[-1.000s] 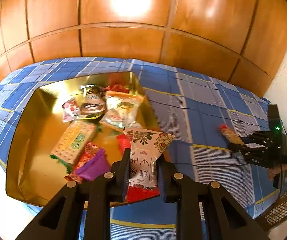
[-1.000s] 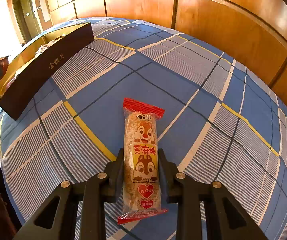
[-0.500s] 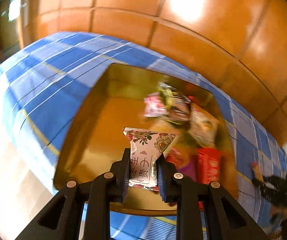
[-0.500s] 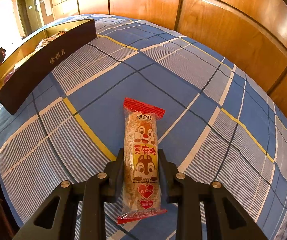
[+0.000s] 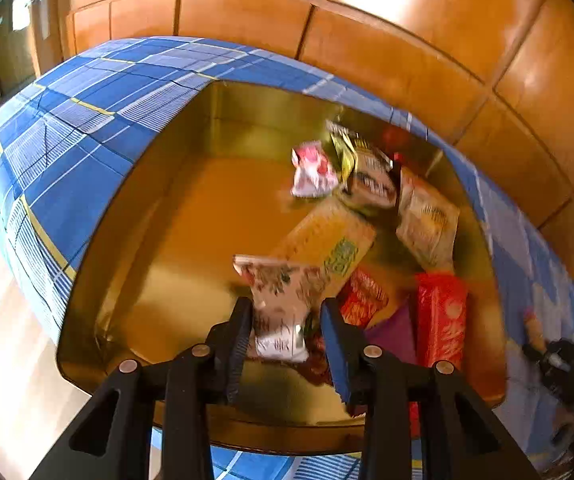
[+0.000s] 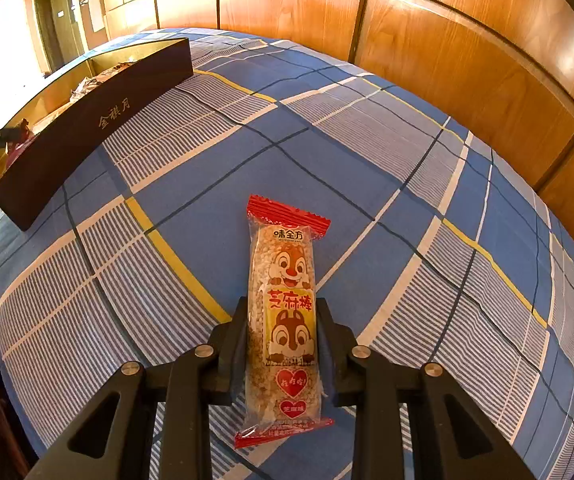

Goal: Organize snacks
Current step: 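Lower the white wrapper into the gold tray and open the left gripper, then carry the cracker-stick bag in the right gripper toward the gold tray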

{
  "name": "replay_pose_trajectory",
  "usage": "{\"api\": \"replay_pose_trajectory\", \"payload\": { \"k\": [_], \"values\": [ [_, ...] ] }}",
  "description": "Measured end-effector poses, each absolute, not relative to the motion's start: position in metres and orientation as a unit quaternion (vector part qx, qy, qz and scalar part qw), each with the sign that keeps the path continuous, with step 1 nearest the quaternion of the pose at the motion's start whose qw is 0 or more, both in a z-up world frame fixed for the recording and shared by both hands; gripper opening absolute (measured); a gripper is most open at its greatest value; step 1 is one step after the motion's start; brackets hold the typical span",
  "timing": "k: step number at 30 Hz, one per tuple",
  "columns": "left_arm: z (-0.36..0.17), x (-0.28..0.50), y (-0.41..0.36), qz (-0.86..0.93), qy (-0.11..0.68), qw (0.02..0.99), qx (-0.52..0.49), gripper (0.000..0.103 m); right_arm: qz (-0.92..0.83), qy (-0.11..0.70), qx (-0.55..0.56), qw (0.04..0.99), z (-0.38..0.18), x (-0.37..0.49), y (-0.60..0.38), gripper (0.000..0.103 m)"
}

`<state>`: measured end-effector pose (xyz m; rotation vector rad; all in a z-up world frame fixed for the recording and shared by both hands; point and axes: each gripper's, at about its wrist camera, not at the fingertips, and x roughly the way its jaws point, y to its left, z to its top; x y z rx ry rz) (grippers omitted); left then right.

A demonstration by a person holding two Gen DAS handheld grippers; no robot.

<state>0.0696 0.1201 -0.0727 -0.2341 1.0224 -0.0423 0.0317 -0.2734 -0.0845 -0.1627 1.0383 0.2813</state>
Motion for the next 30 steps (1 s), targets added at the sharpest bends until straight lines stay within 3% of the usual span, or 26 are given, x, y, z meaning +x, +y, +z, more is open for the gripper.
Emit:
{"api": "replay_pose_trajectory", "payload": {
  "k": [6, 11, 30],
  "values": [
    [-0.071, 0.058, 0.104, -0.054, 0.484, 0.869, -0.084, 0.035, 0.132, 0.494, -0.077, 0.856, -0.084, 0.033, -0.273, 0.03],
    [-0.062, 0.051, 0.104, -0.04, 0.473, 0.877, -0.075, 0.044, 0.131, 0.493, -0.079, 0.857, -0.085, 0.033, -0.273, 0.03],
    [-0.036, 0.037, 0.093, -0.017, 0.426, 0.904, -0.036, 0.05, 0.118, 0.492, -0.065, 0.86, -0.085, 0.03, -0.273, 0.03]
  ]
}}
